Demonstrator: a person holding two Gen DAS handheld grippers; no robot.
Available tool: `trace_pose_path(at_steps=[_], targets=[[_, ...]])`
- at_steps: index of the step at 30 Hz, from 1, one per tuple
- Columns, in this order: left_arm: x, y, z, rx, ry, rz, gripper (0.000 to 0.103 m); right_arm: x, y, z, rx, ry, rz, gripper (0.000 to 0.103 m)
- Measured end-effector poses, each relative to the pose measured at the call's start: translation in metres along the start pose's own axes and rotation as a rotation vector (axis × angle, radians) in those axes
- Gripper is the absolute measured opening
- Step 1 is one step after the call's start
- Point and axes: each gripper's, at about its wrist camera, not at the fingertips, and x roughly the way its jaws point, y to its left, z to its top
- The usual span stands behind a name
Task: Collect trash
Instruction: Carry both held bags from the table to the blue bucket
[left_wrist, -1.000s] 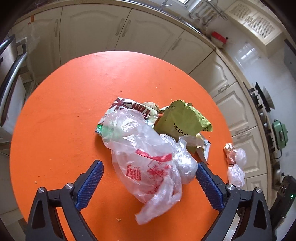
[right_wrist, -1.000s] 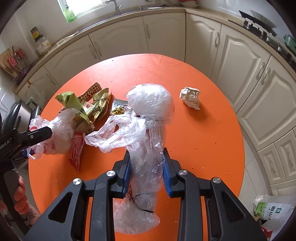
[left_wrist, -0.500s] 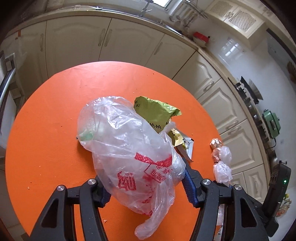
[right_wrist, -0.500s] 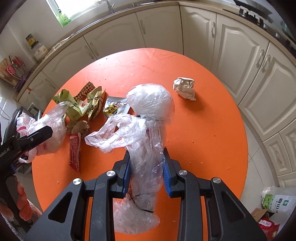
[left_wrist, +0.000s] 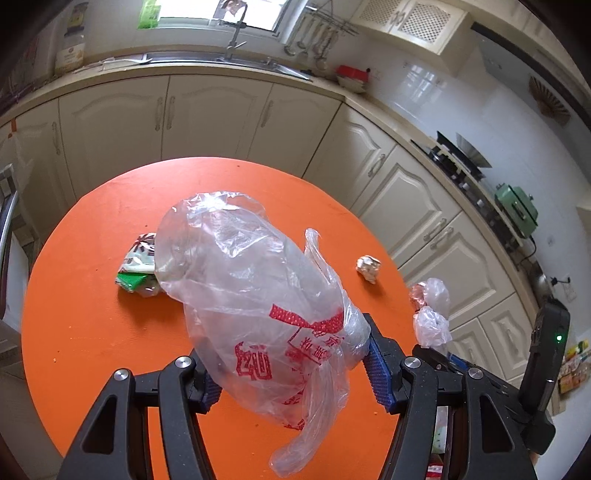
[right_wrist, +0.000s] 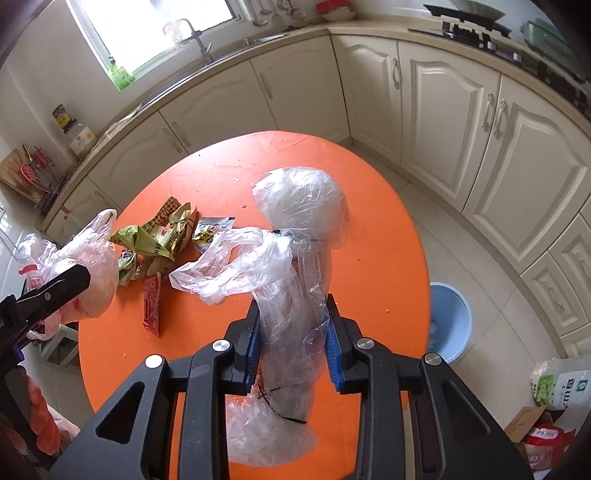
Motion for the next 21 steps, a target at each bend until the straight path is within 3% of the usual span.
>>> trace_pose_path(at_steps=[7, 13, 21], targets=[[0.016, -0.074, -0.011, 0.105, 0.051, -0.060, 0.059, -0.033, -0.054, -0.005, 0.085, -0.056, -0.019, 0.030], [0.051, -0.149, -0.016, 0.227, 0.120, -0.097, 0.059, -0.059, -0.118, -0.016, 0.203, -0.113, -0.067, 0.030], [0.148, -0.232, 0.000, 0.310, 0.250, -0.143, 0.059, -0.082, -0.207, -0.033, 0.352, -0.148, -0.156, 0.030]])
